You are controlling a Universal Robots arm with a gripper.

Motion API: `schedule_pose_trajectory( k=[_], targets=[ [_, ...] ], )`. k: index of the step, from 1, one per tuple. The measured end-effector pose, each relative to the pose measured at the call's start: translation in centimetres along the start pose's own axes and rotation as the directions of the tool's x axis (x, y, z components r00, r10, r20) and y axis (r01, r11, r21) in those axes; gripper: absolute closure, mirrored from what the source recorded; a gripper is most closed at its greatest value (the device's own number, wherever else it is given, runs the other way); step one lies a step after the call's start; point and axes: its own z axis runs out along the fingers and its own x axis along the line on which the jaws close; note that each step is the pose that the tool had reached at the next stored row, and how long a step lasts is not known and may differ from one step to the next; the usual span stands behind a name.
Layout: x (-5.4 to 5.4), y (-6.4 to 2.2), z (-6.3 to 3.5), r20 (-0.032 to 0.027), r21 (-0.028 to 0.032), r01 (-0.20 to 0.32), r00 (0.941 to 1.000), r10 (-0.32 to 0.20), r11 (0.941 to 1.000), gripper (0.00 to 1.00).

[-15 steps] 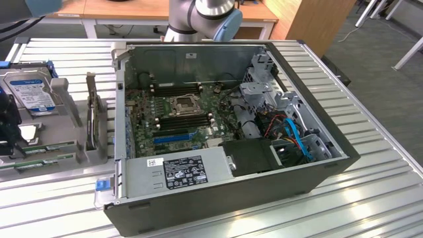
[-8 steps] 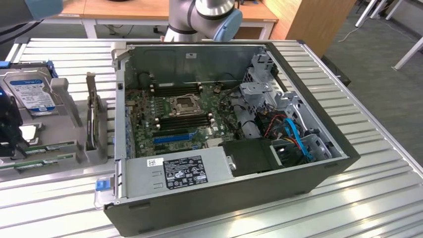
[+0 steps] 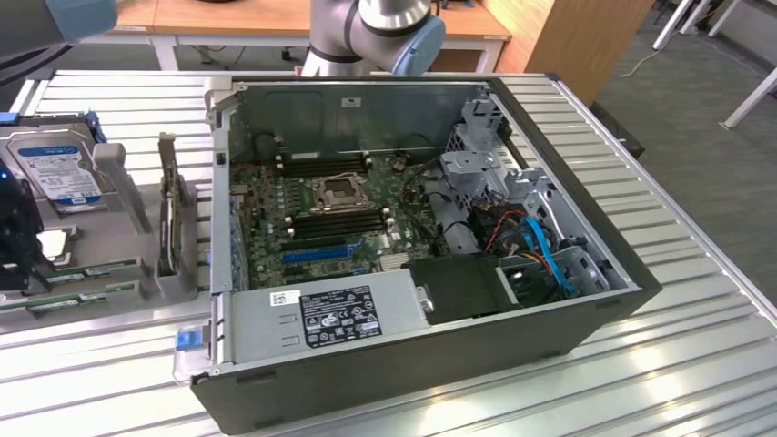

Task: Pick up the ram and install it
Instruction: 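Pick up the ram and move it above insertion slot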

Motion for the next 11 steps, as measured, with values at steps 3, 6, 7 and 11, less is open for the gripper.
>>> schedule_pose_trajectory(
  k=[3, 6, 7, 11],
  targets=[
    [0.01, 0.00, 0.13, 0.0000, 0.0001, 0.000, 1.0000, 0.000, 1.0000, 0.71],
    [0.01, 0.00, 0.28, 0.0000, 0.0000, 0.000, 1.0000, 0.000, 1.0000, 0.71],
    [0.01, -0.01, 0.34, 0.0000, 0.0001, 0.000, 1.0000, 0.000, 1.0000, 0.71],
    [0.04, 0.00, 0.56, 0.0000, -0.0001, 0.000, 1.0000, 0.000, 1.0000, 0.71]
  ],
)
